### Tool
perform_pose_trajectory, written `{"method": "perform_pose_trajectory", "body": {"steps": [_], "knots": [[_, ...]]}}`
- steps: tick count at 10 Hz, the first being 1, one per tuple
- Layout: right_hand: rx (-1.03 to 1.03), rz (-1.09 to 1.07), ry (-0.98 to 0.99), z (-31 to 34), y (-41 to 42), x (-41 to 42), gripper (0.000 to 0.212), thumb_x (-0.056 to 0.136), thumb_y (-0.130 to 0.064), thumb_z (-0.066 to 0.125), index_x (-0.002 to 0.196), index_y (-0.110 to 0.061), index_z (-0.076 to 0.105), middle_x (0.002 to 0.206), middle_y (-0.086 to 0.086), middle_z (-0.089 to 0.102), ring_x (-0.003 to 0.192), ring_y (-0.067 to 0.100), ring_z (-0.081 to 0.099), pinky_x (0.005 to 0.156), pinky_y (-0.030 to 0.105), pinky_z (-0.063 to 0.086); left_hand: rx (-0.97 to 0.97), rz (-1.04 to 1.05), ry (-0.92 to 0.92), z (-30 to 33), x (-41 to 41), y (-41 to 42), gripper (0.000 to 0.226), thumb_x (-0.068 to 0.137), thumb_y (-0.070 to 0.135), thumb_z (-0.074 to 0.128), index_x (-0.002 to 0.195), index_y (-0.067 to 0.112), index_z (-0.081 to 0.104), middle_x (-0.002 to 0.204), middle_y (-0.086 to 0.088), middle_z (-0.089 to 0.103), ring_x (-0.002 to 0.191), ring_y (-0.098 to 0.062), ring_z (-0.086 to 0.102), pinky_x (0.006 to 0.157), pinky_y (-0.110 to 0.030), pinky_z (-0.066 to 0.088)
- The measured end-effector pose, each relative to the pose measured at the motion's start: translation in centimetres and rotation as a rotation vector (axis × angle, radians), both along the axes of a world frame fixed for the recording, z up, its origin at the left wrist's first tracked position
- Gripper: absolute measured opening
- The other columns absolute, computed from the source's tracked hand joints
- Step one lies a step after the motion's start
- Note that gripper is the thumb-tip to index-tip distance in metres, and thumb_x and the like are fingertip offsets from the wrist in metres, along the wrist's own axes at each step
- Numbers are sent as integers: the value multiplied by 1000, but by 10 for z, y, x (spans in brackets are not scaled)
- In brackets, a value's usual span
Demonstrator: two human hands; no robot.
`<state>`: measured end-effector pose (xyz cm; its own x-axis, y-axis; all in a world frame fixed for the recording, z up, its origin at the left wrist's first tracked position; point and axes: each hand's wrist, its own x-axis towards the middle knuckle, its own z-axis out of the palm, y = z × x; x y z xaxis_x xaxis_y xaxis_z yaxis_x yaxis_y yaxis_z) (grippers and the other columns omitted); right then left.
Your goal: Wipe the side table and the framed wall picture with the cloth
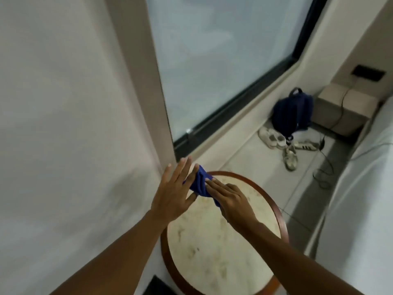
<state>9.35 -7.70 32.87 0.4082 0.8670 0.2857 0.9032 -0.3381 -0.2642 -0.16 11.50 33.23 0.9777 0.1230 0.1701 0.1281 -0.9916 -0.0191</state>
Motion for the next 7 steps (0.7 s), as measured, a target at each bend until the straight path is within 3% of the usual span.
{"method": "perform_pose_trajectory", "body": {"steps": [1, 2, 3, 4, 5, 6, 7], "knots": [[-96, -32, 10, -79, -27, 13, 76, 66, 7, 82, 134, -14, 56, 140, 2, 54, 132, 20, 48, 97, 35, 46, -115, -34, 43, -84, 13, -27, 75, 101, 54, 29, 160, 17, 1, 168, -13, 14, 154, -30, 16, 120, -55, 28], [-179, -112, 58, -210, -55, 19, 76, 73, 7, 73, 141, -15, 48, 147, 1, 44, 139, 20, 38, 105, 38, 39, -358, 89, 124, -219, 16, -70, 73, 100, 53, 31, 159, 26, -3, 170, -5, 1, 156, -23, 2, 123, -47, 11], [-260, -120, 64, -284, -66, 11, 66, 79, 1, 65, 141, -13, 48, 149, 4, 43, 140, 23, 37, 105, 43, 40, -418, 103, 193, -297, 12, -95, 68, 101, 53, 27, 159, 29, -2, 170, -4, 0, 156, -23, 2, 123, -47, 9], [-434, -208, 84, -364, -84, -8, 54, 99, -26, 47, 151, -18, 32, 160, 4, 22, 147, 26, 20, 111, 45, 30, -278, 39, 316, -381, -3, -125, 61, 102, 50, 25, 158, 25, 20, 168, -9, 11, 154, -32, 14, 121, -58, 22], [-443, -300, 138, -391, -89, -18, 53, 104, -32, 34, 154, -19, 22, 162, 3, 13, 149, 26, 9, 115, 41, 19, -197, 41, 363, -405, -5, -129, 58, 103, 48, 25, 156, 26, 28, 167, -10, 19, 153, -34, 21, 117, -61, 25], [-512, -305, 213, -378, -75, -9, 54, 105, -32, 30, 155, -19, 16, 163, 2, 7, 150, 25, 4, 117, 39, 16, -155, 61, 454, -386, 11, -120, 57, 103, 47, 25, 156, 28, 29, 168, -8, 18, 153, -33, 20, 119, -60, 20], [-666, -248, 332, -344, -68, 5, 53, 105, -36, 27, 155, -23, 13, 164, -2, 4, 150, 22, 3, 113, 38, 25, -206, 44, 548, -358, 14, -117, 61, 104, 51, 24, 159, 27, 17, 170, -6, 6, 156, -30, 6, 122, -57, 8]]}}
